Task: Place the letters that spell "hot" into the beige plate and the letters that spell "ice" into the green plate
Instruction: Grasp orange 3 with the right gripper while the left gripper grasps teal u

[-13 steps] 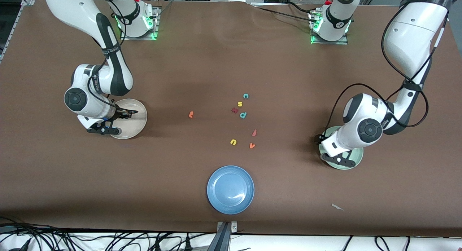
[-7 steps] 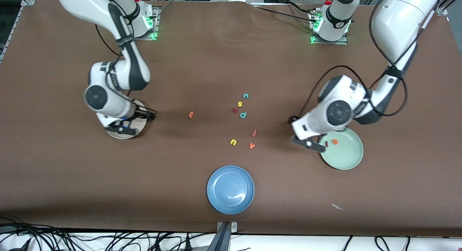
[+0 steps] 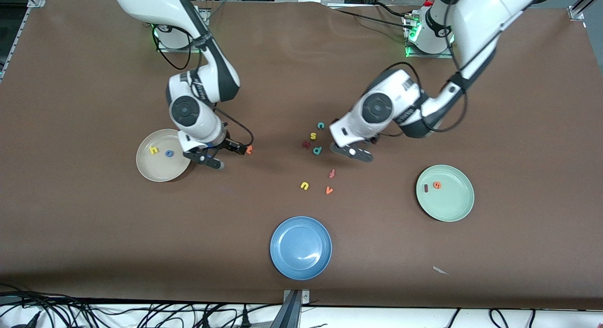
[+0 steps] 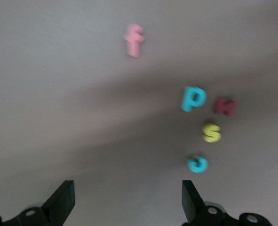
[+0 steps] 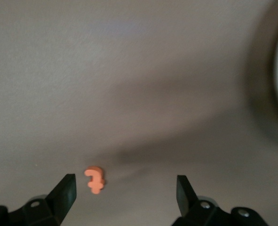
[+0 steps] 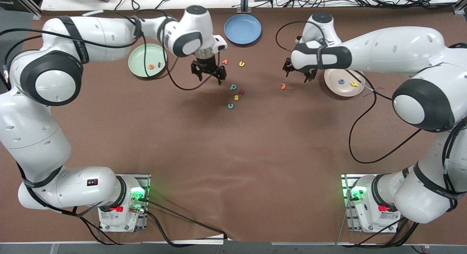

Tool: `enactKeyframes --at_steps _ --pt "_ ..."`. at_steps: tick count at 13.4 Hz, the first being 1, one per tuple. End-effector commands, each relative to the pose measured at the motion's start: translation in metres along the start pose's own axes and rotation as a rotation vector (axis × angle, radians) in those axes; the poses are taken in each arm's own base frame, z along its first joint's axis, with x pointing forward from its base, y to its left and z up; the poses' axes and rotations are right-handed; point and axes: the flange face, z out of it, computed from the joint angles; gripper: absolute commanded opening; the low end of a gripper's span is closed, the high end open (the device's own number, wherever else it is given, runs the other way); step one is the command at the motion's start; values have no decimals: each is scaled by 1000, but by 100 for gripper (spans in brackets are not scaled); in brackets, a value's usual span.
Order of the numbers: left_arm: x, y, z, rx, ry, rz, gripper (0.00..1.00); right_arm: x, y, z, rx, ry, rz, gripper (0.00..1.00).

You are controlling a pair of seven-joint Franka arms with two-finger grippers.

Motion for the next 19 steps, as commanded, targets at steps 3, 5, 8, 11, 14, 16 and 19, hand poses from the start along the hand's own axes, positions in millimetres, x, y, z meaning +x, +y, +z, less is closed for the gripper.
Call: enactKeyframes --at_steps 3,5,8,11,14,16,19 --pt "-47 72 54 -14 64 -24 99 -19 -19 32 8 30 23 92" --pt "-53 88 77 12 88 -25 93 -26 -23 36 2 26 9 85" --pt "-54 90 95 55 118 -15 86 -30 -24 42 -6 22 0 77" --pt "-46 81 93 62 130 -14 82 -30 -24 43 -8 22 2 67" --pt "-40 73 97 67 158 2 76 -30 -23 46 -11 21 2 61" --pt "-39 72 104 52 155 0 70 -29 -23 46 -11 21 2 45" --pt "-40 77 106 31 163 -5 70 -29 -23 46 -11 21 2 25"
